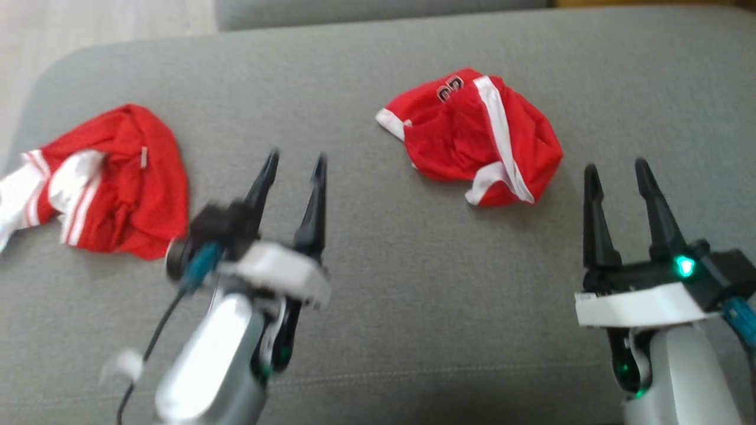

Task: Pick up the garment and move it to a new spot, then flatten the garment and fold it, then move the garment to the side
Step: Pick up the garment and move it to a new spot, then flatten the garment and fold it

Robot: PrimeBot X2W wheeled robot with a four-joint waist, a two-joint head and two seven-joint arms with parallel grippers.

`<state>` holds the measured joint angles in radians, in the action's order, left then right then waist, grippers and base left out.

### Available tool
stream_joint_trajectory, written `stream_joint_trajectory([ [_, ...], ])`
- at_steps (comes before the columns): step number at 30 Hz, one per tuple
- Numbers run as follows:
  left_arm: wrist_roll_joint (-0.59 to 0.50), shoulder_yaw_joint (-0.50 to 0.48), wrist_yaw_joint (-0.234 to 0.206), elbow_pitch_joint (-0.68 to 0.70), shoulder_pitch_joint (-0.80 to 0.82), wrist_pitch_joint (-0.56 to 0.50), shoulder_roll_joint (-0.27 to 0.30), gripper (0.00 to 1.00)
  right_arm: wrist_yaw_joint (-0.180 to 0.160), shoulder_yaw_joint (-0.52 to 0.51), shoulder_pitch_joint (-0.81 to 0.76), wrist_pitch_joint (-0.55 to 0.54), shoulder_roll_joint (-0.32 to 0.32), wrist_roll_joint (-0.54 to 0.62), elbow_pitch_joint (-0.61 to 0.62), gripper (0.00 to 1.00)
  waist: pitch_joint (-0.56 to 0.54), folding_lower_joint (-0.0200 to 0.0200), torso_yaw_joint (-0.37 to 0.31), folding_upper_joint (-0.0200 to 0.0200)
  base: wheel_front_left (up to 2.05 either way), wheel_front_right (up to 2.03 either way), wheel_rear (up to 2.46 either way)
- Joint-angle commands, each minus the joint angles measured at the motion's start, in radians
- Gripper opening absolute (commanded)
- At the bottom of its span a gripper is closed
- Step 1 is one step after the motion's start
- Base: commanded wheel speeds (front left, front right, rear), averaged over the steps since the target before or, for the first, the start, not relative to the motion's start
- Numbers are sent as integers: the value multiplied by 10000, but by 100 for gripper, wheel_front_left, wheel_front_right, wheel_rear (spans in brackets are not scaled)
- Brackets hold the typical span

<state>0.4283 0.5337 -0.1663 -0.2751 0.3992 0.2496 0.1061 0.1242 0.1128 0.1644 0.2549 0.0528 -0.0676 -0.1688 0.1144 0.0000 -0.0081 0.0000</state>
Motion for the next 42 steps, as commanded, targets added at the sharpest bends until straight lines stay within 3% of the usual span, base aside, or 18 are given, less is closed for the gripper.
stream_joint_trajectory([
  [1,-125,-507,55,506,-68,121,160,100,65,156,-3,68,-26,35,255,100,-308,0,257,0,0,0,0],
  [10,-1082,-1842,734,1763,-2452,121,-293,100,65,99,-475,68,-26,-74,155,100,-539,0,350,0,0,0,0],
  [22,-1569,-2320,1316,1662,-2496,122,-548,100,65,243,-344,68,-26,-57,105,100,-319,0,28,0,0,0,0],
  [28,-1689,-1771,1617,749,-1578,122,-556,100,65,351,-109,68,-26,-72,98,100,258,0,-593,0,0,0,0],
  [34,-1726,-990,1883,-435,326,71,-557,100,65,494,184,68,-26,-210,182,100,981,0,-1410,0,0,0,0],
  [42,-1379,-303,2236,-1953,2828,-749,-558,100,65,738,473,68,-26,-543,251,100,1551,0,-2323,0,0,0,0],
])
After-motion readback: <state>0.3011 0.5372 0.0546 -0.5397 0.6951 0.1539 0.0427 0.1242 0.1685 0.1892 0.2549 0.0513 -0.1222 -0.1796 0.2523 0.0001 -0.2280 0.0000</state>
